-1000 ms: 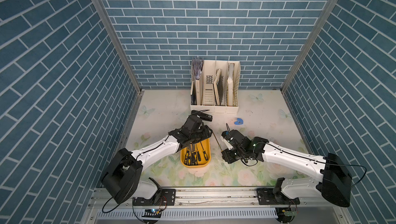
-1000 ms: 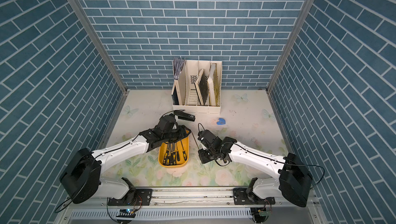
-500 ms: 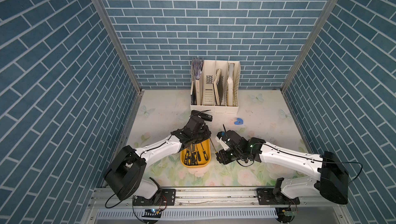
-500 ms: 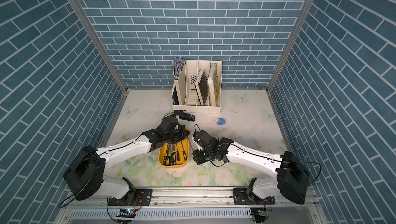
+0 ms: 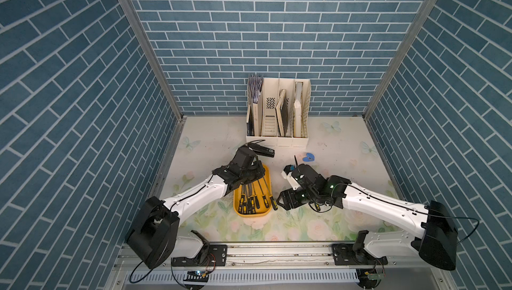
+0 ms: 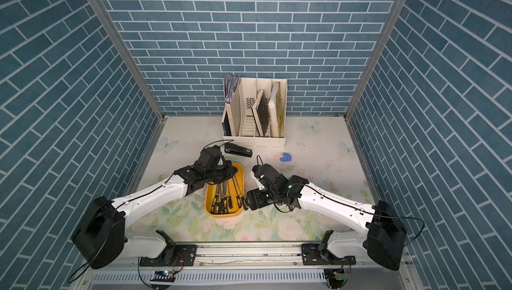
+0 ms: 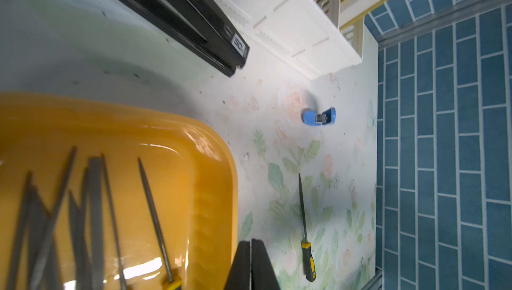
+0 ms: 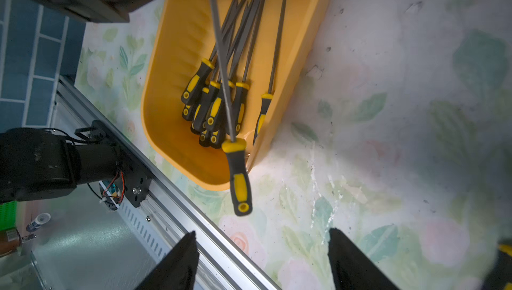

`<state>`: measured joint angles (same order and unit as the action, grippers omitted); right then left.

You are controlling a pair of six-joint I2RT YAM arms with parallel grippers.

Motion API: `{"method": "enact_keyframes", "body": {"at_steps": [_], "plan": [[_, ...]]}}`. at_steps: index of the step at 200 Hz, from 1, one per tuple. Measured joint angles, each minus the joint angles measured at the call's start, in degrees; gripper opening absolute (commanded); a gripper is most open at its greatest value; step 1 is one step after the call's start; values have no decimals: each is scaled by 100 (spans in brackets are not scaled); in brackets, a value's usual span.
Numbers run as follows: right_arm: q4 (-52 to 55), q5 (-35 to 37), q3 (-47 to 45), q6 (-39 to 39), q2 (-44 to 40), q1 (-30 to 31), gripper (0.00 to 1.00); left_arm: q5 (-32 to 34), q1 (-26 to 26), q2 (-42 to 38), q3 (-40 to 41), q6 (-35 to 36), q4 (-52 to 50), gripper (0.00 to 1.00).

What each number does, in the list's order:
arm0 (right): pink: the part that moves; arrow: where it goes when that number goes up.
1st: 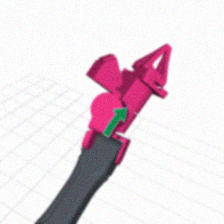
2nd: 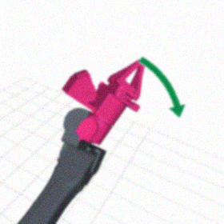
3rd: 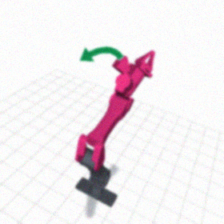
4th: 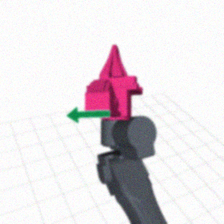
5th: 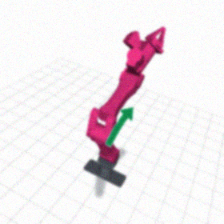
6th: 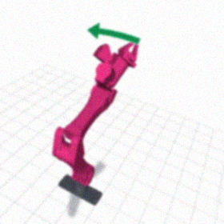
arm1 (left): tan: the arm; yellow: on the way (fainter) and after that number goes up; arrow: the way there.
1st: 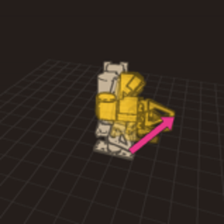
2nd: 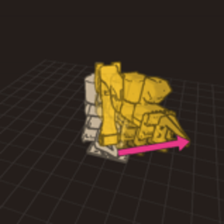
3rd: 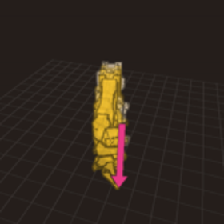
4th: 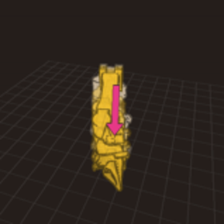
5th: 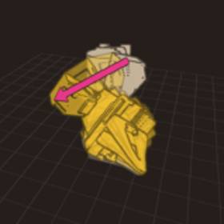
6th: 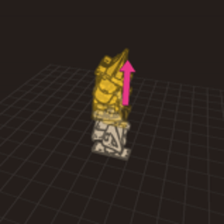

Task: Put the file tool into the storage box
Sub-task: Place the file tool in the storage box.

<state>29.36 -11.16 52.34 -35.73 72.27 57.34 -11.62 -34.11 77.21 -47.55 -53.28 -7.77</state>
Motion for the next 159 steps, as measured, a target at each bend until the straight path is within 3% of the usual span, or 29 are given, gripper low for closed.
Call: {"method": "enact_keyframes", "body": {"at_steps": [59, 159], "plan": [[146, -26, 2, 24, -219, -354, 78, -330, 745, -50, -363, 557, -372, 0], [269, -48, -133, 179, -308, -643, 79, -680, 1045, 949, -411, 1244, -505, 0]]}}
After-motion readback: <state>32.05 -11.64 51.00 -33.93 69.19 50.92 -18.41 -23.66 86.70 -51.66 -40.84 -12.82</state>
